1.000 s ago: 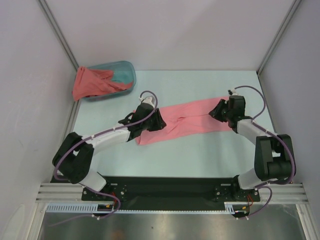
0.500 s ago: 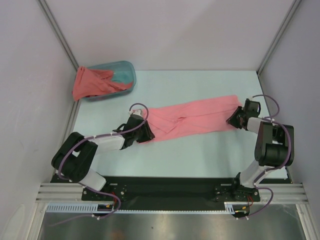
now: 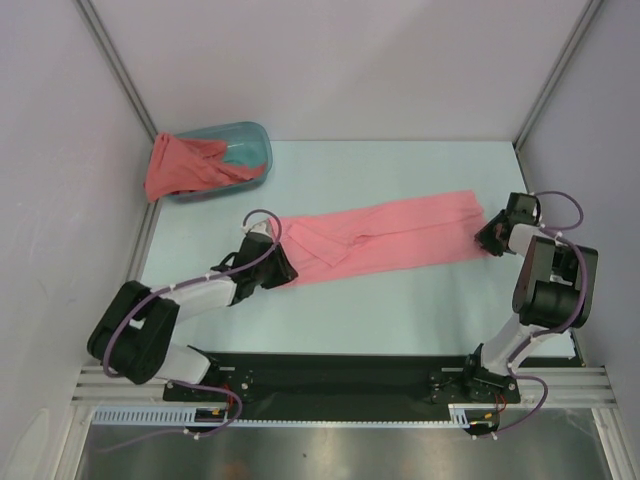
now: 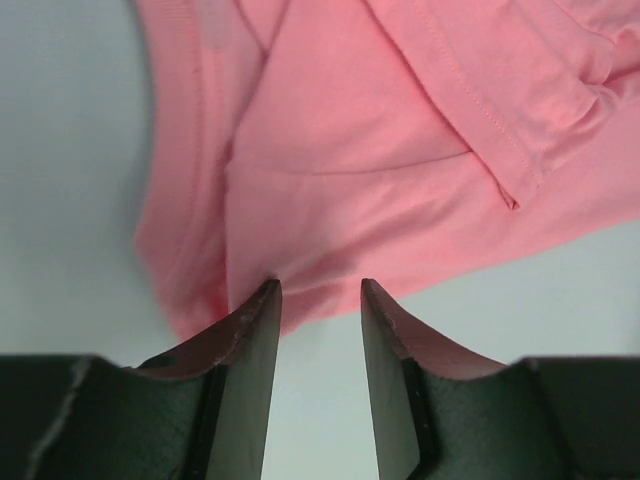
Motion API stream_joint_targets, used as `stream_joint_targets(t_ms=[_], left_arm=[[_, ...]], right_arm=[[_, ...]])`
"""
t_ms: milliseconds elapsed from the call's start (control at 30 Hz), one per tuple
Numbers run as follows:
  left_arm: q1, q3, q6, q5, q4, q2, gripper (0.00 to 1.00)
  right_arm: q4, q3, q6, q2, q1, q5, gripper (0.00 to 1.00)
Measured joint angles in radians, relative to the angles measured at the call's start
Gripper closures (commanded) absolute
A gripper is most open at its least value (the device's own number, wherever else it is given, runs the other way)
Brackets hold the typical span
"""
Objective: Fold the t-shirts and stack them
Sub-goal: Fold the tshirt
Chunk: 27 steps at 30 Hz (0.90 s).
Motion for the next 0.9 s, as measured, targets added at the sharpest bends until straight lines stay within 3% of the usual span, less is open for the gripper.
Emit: stream_joint_targets(t_ms=[133, 200, 300, 333, 400, 600, 900], left_arm=[[0.008, -0.027, 0.004, -0.06, -0.113, -0.159, 0.5], [0.009, -0.042, 0.0, -0.094, -0.161, -0.263, 0.38], [0.01, -0.083, -0.043, -0.142, -0.22, -0.45, 0.29], [0.011, -0.103, -0.071, -0.152, -0.227, -0.507, 0.2], [0.012, -0.147, -0.122, -0.162, -0.241, -0.592, 0.15], [0.013, -0.304, -0.293, -0.154, -0.245, -0.663, 0.19], [0.018, -0.352, -0.476, -0.08, 0.028, -0.432, 0.36]], right_arm=[[-0.106, -0.009, -0.031, -0.087, 0.045, 0.069, 0.47], [-0.147, -0.011, -0.047, -0.153, 0.069, 0.085, 0.43], [-0.174, -0.021, -0.065, -0.271, 0.113, 0.082, 0.29], [-0.177, -0.029, -0.072, -0.316, 0.132, 0.075, 0.24], [-0.174, -0.052, -0.093, -0.397, 0.185, 0.056, 0.22], [-0.155, -0.038, -0.18, -0.435, 0.385, -0.082, 0.21], [-0.131, 0.359, -0.3, -0.053, 0.556, -0.268, 0.23]])
